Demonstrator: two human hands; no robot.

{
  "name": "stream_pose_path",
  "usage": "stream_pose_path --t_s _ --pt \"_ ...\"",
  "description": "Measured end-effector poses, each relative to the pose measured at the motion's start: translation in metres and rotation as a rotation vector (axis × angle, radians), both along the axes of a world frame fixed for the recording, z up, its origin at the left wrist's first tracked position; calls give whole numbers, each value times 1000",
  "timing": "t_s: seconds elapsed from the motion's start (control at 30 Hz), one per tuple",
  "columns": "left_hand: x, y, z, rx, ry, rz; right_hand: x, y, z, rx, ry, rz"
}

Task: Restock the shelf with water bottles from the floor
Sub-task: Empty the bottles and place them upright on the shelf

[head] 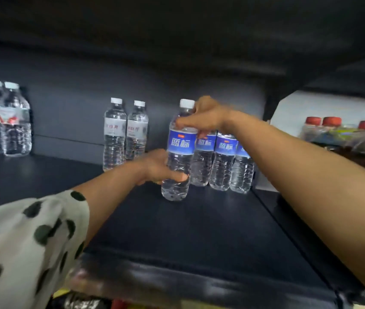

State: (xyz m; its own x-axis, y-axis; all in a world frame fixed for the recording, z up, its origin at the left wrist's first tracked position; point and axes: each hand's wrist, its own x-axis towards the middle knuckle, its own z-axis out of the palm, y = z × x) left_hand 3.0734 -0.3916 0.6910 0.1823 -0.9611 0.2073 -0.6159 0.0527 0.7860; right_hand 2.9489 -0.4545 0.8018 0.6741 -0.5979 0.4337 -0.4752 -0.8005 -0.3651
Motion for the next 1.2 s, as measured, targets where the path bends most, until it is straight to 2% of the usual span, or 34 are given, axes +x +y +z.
stream_pose_path --t_s 0.27,0.37,0.5,0.77,0.93,1.2 --pt "16 -32 -11 11 43 32 20 -38 2 -11 119 -7" --pt "22 -36 -13 30 45 9 25 -38 13 -99 151 17" --pt "29 -37 -25 93 -59 -15 28 -33 29 -141 225 61" --pt "45 -62 -28 49 -125 57 44 -47 36 -171 268 22" --pt "56 -90 -27 64 -285 141 55 -68 35 -231 299 -35" --pt "59 -119 -26 44 -339 233 63 -92 31 -302 293 -99"
